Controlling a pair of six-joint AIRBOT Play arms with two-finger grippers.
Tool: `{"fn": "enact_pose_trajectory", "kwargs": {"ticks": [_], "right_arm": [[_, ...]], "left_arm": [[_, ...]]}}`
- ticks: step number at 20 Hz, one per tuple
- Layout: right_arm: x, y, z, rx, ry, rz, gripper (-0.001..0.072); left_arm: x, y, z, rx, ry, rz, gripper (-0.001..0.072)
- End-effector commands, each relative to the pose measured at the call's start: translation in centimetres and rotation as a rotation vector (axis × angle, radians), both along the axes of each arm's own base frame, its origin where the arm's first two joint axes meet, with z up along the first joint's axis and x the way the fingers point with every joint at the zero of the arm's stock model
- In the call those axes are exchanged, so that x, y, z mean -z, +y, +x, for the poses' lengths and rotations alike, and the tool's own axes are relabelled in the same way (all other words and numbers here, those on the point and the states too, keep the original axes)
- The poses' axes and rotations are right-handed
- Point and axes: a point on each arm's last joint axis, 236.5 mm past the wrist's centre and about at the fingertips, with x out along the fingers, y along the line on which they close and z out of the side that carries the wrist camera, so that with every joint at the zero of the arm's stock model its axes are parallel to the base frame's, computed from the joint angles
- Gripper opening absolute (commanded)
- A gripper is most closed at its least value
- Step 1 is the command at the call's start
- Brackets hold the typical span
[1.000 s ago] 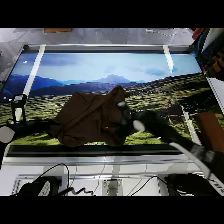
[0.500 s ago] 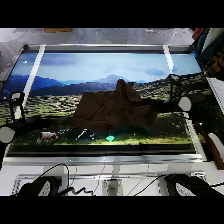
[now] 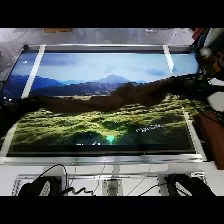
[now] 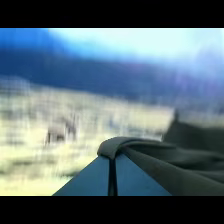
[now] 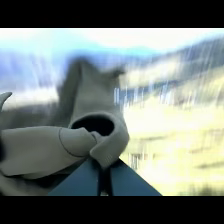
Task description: Fold the clothes and pants, and hang the long-sleeved shirts on hangers.
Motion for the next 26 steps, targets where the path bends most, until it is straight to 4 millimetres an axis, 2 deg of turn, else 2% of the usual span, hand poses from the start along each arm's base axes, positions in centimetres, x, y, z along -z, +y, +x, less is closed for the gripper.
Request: {"fn": "enact_pose_trajectory", "kwargs": {"ticks": [1,3,4,6,7,9,11,12,14,16,17,20,23,24,26], "right_arm": [[-12.2,-1.0,-3.2,0.006,-0.317,-0.013,0.0013],[-18.5,-1.4,-6.8,0.011,-0.489,0.006,0.0013],[-21.3,-1.6,-9.0,0.013,-0.570,0.016,0.0013],[-25.0,-1.9,-13.0,0.012,-0.685,0.038,0.0012],[-26.0,-2.0,-14.7,0.009,-0.722,0.049,0.0013],[-27.1,-1.9,-17.0,0.001,-0.763,0.071,0.0013],[-27.2,-1.8,-17.5,-0.005,-0.768,0.081,0.0012],[-26.8,-1.7,-17.0,-0.006,-0.752,0.079,0.0012],[-25.2,-1.5,-14.8,-0.007,-0.686,0.071,0.0012],[-21.9,-1.0,-11.3,-0.011,-0.558,0.057,0.0012],[-19.2,-0.7,-9.0,-0.011,-0.460,0.055,0.0012],[-9.7,0.1,-2.5,-0.015,-0.151,0.023,0.0013],[0.9,0.8,3.9,-0.016,0.110,-0.002,0.0013],[4.2,1.0,5.7,-0.014,0.171,-0.007,0.0013],[10.5,1.3,8.9,-0.007,0.263,-0.015,0.0013]], "left_arm": [[-15.2,1.7,-2.8,-0.094,-0.522,-0.008,0.0011],[-23.1,2.7,-8.1,-0.158,-0.848,0.003,0.0011],[-25.6,3.0,-10.6,-0.180,-0.964,0.005,0.0011],[-28.9,3.3,-15.2,-0.208,-1.131,0.007,0.0011],[-29.6,3.2,-16.5,-0.211,-1.169,0.008,0.0011],[-29.7,3.1,-17.1,-0.208,-1.175,0.007,0.0011],[-28.7,2.9,-15.6,-0.195,-1.114,0.007,0.0011],[-27.7,2.8,-14.3,-0.184,-1.061,0.006,0.0011],[-24.2,2.3,-10.4,-0.149,-0.888,-0.008,0.0011],[-18.7,1.6,-5.9,-0.105,-0.646,-0.059,0.0011],[-14.9,1.1,-3.6,-0.087,-0.496,-0.092,0.0011],[-2.0,0.1,1.7,-0.039,-0.034,-0.117,0.0011],[9.8,-0.3,4.4,-0.023,0.331,-0.155,0.0012],[12.7,-0.3,5.4,-0.030,0.396,-0.178,0.0012],[16.2,-0.2,7.4,-0.059,0.436,-0.232,0.0012]]}}
